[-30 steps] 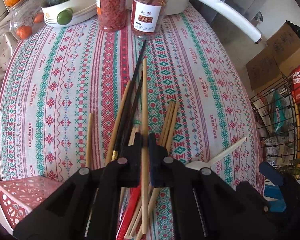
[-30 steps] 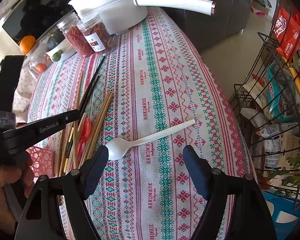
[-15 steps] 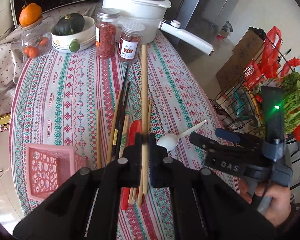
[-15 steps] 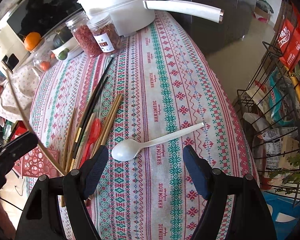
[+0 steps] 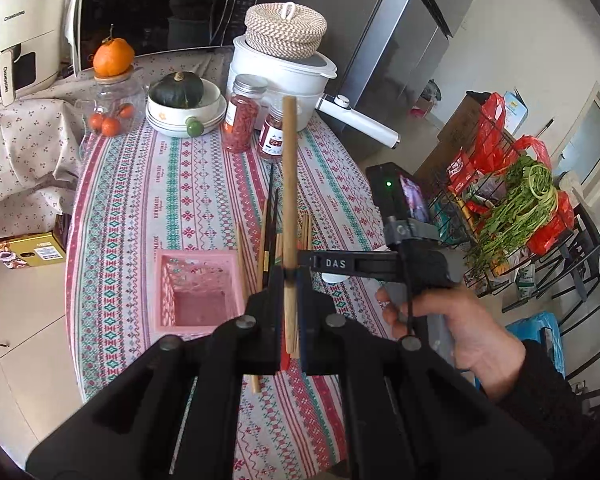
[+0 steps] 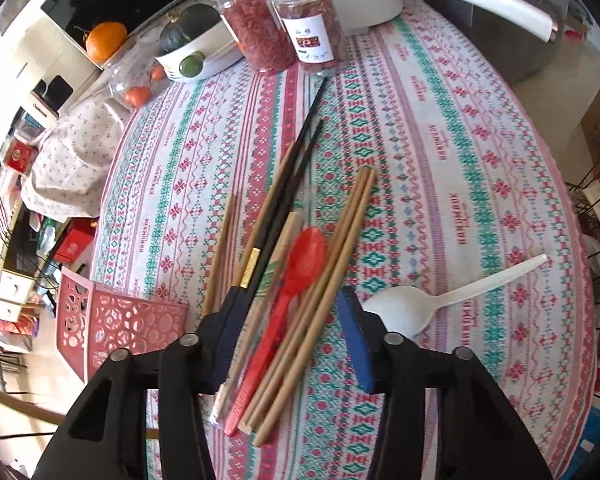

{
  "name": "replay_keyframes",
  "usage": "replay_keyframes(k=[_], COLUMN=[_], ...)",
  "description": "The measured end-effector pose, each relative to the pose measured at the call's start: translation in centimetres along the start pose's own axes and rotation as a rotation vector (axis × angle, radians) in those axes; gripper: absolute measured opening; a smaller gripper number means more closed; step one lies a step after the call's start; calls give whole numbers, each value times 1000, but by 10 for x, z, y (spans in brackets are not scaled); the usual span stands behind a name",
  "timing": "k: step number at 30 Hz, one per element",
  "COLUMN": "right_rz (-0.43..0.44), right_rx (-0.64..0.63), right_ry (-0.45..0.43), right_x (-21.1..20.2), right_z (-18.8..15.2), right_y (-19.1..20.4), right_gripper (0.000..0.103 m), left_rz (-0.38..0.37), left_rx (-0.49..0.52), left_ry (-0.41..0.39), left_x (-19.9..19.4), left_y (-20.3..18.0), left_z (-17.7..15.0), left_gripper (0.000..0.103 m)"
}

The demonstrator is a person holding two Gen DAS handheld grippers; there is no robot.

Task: Organize utensils
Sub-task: 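Lift the wooden chopstick with the left gripper while the right gripper grasps another chopstick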

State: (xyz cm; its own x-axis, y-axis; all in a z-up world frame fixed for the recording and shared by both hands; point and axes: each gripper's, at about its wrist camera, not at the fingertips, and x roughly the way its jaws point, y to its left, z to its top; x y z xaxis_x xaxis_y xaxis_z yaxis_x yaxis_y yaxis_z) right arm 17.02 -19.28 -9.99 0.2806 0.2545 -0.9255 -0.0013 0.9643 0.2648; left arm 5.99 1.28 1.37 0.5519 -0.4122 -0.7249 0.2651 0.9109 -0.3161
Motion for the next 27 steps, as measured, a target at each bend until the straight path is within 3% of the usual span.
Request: replay_keyframes(k=[2, 5, 9, 14, 19, 27], right_rz=[31, 69, 80, -7, -103, -61], right_rx=[17, 23, -15, -60, -134, -120], right_ry=[5, -6, 7, 42, 19, 9], right_x=[12, 24, 45, 77, 86, 75], right_z=[6, 16, 26, 29, 27, 22], right_y=[7, 23, 47, 66, 80, 67], right_gripper=[26, 17, 15, 14, 7, 6], left_rz=[-5, -4, 3, 7, 21, 18], left_rx=[-7, 1, -7, -32, -42, -31], left_ry=[-17, -45, -75, -89, -89, -101], left_x=[-12, -31, -46, -52, -51, -52], left_y=[8, 15, 28, 39, 46, 42], left_z=[-1, -5, -5, -5, -7, -8], left_gripper=[7, 7, 7, 7, 7, 7])
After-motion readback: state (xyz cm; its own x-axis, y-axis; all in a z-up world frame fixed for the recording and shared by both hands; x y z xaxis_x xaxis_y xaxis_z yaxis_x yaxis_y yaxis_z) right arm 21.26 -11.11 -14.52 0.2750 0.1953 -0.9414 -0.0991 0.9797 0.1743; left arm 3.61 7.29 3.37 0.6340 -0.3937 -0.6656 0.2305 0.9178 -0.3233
